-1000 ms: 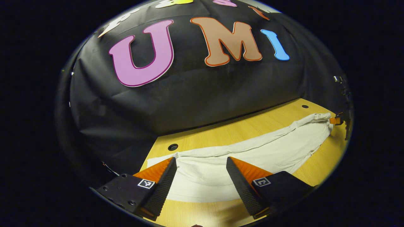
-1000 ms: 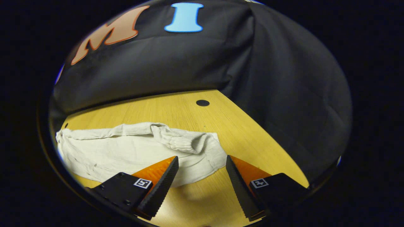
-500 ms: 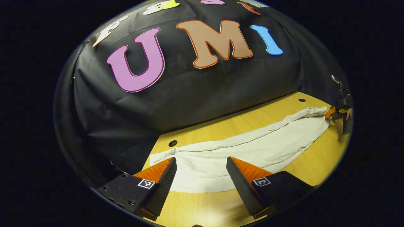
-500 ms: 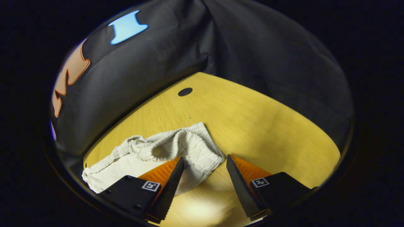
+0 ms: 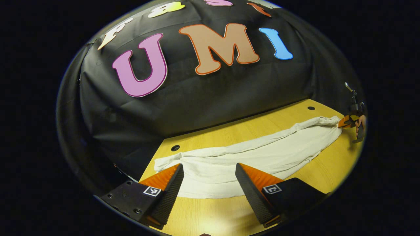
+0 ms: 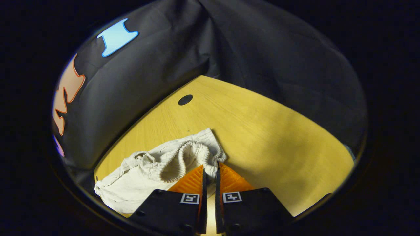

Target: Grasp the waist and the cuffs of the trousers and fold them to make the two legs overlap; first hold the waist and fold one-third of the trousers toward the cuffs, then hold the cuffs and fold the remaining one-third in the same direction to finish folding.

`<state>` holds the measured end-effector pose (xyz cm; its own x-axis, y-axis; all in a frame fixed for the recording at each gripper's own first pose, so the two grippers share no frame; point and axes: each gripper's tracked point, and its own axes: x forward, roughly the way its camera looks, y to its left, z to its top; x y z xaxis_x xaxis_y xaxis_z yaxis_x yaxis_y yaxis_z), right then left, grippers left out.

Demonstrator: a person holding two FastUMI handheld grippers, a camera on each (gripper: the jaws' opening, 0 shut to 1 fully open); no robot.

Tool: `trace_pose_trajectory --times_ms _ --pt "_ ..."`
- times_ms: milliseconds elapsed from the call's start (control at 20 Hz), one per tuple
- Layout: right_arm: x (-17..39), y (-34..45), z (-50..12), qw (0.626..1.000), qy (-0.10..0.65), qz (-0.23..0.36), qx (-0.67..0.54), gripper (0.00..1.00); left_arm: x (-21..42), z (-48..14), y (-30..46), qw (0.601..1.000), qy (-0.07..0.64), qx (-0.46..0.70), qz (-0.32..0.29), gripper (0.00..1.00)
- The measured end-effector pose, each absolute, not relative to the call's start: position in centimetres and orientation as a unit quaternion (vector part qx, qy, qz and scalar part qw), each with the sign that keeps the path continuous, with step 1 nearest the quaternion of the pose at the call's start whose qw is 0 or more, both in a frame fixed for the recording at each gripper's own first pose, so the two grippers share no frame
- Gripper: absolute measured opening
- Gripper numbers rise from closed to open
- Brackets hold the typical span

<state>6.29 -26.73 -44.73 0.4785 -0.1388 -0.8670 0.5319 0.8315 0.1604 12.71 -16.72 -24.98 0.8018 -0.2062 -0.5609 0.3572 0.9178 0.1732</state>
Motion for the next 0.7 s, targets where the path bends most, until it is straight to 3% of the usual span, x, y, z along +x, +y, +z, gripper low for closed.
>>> trace_pose_trajectory --times_ms 200,700 --pt "7.8 -25.6 -40.5 0.856 0.434 -0.196 0.203 0.09 12.6 -25.1 -16.7 0.940 0.279 0.122 -0.151 0.96" --pt "9.0 -17.1 -25.0 0.917 0.364 -0.082 0.139 0.11 13.3 -25.4 -12.8 0.944 0.281 0.088 -0.147 0.96"
